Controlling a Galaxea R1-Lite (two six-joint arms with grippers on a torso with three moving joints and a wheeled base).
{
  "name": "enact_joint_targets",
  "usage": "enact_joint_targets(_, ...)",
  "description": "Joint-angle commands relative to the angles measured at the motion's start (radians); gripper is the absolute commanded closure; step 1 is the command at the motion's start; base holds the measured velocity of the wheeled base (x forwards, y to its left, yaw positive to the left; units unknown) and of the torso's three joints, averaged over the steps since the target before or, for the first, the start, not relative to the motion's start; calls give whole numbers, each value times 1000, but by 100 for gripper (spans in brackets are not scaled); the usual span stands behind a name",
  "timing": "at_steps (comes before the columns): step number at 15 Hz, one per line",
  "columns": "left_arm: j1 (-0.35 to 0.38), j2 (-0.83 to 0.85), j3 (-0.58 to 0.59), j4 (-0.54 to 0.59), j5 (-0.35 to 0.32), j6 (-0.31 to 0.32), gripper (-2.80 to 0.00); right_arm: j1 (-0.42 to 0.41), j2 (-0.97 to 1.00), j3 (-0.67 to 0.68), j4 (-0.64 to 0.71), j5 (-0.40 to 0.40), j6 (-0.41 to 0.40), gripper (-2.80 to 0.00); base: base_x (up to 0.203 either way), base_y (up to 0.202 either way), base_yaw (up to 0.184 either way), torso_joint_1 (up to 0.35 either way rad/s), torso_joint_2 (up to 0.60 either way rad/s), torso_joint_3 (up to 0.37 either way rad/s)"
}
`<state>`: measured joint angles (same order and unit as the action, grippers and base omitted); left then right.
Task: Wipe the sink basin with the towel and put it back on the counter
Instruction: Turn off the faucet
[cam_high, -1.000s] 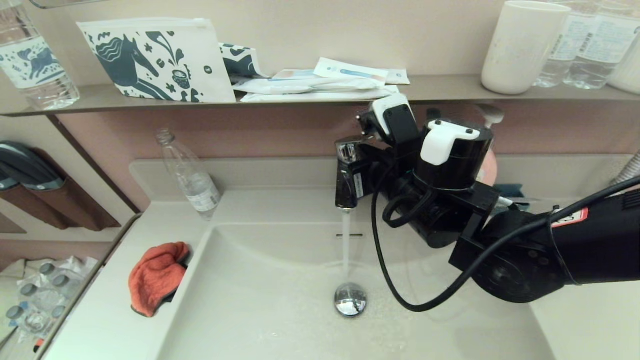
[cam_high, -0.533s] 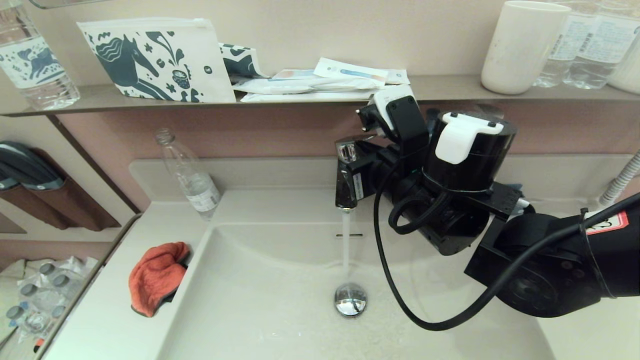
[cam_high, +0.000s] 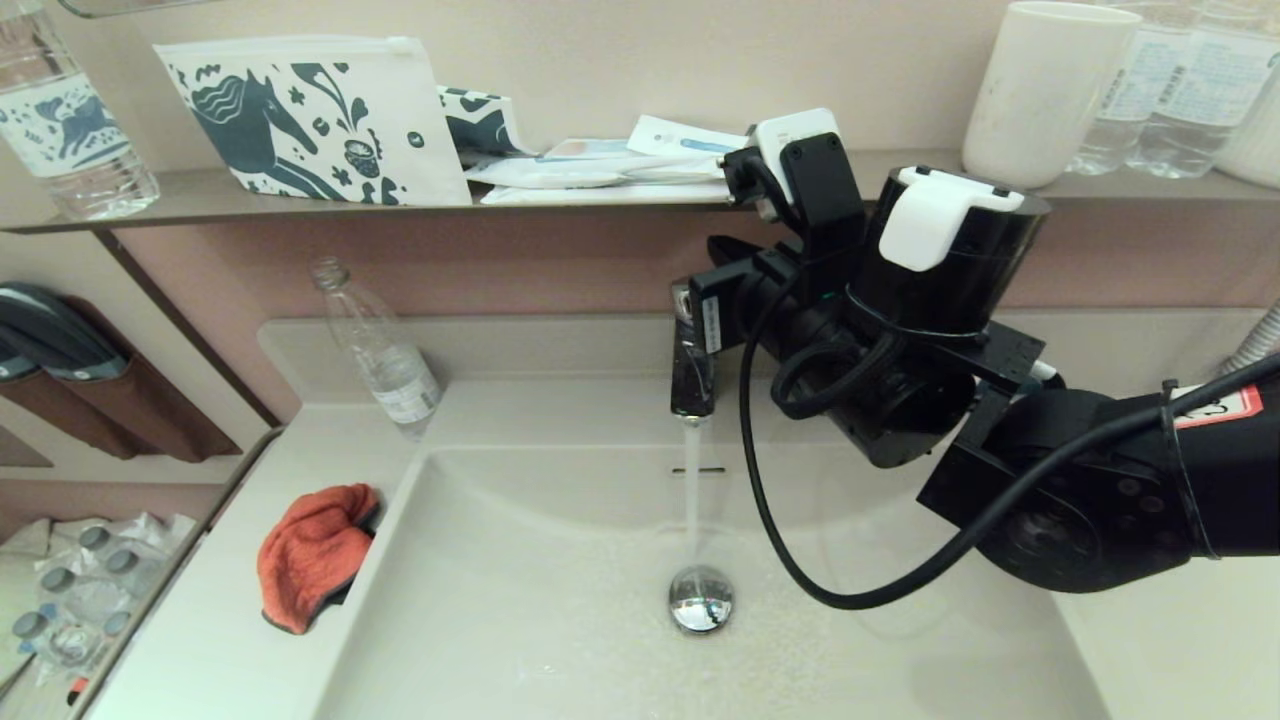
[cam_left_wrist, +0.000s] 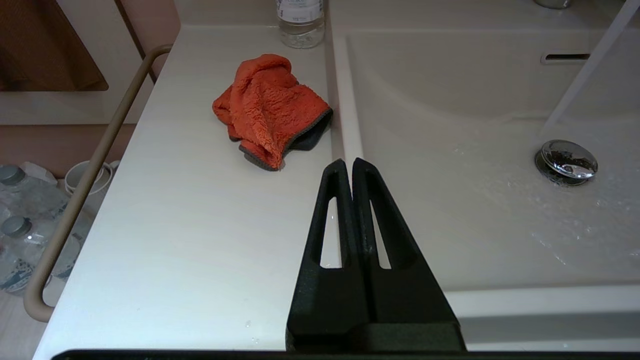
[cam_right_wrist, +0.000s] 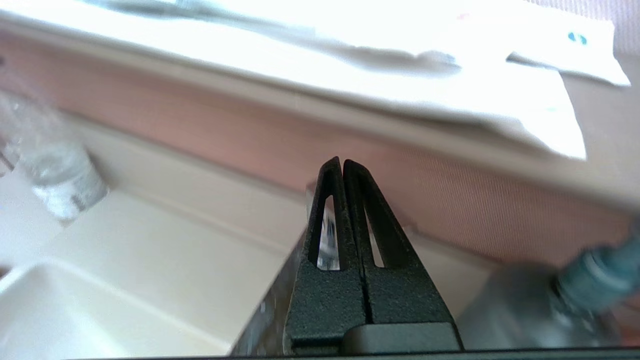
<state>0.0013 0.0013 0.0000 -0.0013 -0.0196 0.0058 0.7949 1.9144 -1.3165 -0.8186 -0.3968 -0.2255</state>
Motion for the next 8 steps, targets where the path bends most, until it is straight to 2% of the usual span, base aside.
enact_joint_targets(1,0,0,0,0,0,0,0,-9,50,-64,20,-2,-2,0,0,0,0,0,0,0)
enact_joint_targets(8,0,0,0,0,0,0,0,-42,87,-90,69,-2,-29,0,0,0,0,0,0,0)
